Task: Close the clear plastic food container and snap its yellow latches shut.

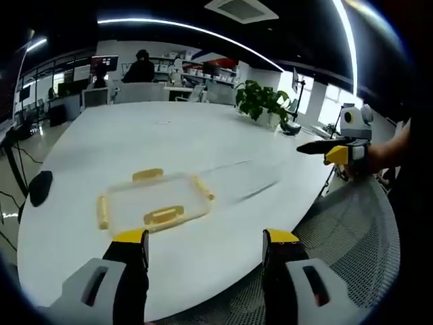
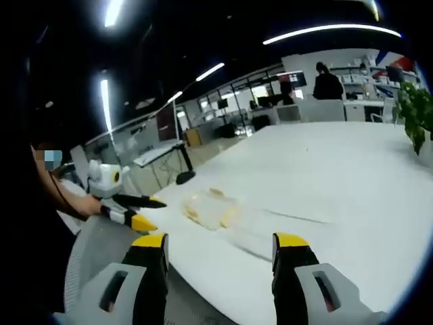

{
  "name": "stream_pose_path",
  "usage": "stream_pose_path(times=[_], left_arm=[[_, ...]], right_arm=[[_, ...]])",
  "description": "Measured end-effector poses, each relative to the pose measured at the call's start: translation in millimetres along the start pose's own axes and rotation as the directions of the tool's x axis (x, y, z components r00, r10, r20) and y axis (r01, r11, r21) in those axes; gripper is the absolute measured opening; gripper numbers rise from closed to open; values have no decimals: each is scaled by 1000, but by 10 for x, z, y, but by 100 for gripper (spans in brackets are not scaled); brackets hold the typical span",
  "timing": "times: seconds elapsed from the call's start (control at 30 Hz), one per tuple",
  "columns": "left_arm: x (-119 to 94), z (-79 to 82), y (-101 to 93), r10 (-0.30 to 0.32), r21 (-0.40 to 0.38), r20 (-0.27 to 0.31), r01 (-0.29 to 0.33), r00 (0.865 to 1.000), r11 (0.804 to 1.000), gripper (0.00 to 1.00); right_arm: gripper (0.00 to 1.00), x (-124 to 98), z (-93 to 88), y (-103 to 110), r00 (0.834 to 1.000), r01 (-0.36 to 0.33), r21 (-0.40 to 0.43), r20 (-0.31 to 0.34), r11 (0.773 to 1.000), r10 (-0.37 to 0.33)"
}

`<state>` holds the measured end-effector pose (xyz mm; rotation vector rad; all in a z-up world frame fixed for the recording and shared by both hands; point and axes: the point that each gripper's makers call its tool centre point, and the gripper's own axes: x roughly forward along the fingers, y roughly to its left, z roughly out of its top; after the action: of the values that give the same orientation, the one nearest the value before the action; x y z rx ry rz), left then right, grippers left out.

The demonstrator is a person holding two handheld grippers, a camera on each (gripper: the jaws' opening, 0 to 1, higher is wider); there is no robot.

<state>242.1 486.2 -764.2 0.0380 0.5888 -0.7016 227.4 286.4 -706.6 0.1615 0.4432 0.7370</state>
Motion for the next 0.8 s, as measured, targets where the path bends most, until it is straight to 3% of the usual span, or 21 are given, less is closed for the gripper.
stream_pose_path(times=[0.27, 0.53, 0.8], left_arm=[[-2, 11, 10, 7, -6, 3, -7, 1000, 1000, 68], [3, -26, 2, 2, -6, -18, -2, 1000, 1000, 68], [-9, -38, 19, 12, 3, -37, -12, 999, 1000, 66]], right_arm=[[61, 15, -31, 82, 999, -27, -30, -19, 999, 27], [59, -14, 40, 45, 1000, -13, -23, 12, 1000, 13], [57, -37, 109, 131, 997, -53, -47, 46, 998, 55]])
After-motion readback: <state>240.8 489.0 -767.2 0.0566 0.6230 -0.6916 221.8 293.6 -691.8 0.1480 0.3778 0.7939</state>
